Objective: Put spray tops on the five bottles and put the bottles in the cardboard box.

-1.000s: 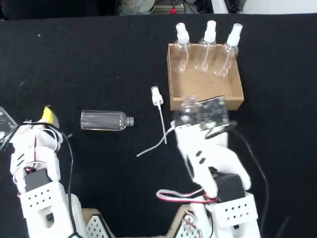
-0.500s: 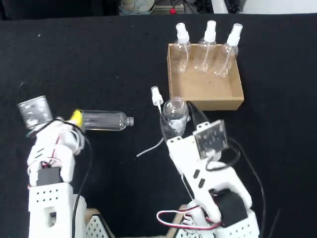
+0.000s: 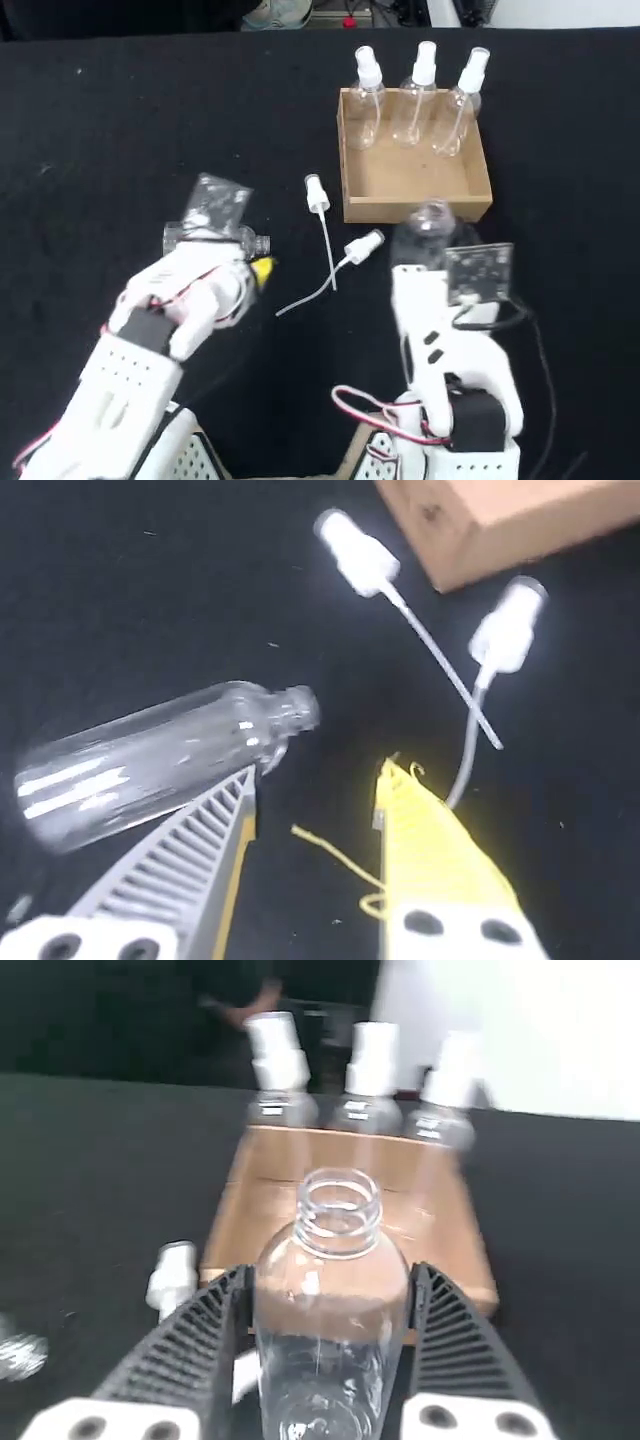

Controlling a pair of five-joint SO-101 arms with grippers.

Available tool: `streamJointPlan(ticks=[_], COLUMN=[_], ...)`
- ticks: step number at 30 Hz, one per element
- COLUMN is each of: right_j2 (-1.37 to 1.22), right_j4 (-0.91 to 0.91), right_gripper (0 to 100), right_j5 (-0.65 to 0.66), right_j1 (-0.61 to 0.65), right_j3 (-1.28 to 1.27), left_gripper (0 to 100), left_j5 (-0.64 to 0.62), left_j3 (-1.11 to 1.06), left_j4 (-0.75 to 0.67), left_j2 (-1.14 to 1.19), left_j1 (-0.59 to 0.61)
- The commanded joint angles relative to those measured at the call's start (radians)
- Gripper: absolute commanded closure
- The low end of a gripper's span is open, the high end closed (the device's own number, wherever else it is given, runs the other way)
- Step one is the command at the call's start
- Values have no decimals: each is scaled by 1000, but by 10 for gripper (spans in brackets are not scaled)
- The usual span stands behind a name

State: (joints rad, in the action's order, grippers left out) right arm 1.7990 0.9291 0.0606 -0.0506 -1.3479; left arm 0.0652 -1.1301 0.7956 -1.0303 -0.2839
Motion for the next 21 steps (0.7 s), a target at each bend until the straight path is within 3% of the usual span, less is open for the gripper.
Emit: streamJointPlan(ticks=[1,6,11,15,21], right_j2=[73,81,79,77,76], right_j4=[0,-6,-2,0,0], right_gripper=[855,855,855,855,855], right_j5=[-69,-115,-129,-129,-129], right_j1=[-127,-256,-288,-288,-290], right_j3=[61,61,61,61,61], left_gripper=[810,809,807,807,807], left_j5=[-89,-163,-127,-43,-29], left_j3=[142,199,275,426,691], left_j4=[-140,-296,-453,-420,-249], left_j2=[247,494,720,895,1077], left_j1=[-105,-308,-331,-331,-335])
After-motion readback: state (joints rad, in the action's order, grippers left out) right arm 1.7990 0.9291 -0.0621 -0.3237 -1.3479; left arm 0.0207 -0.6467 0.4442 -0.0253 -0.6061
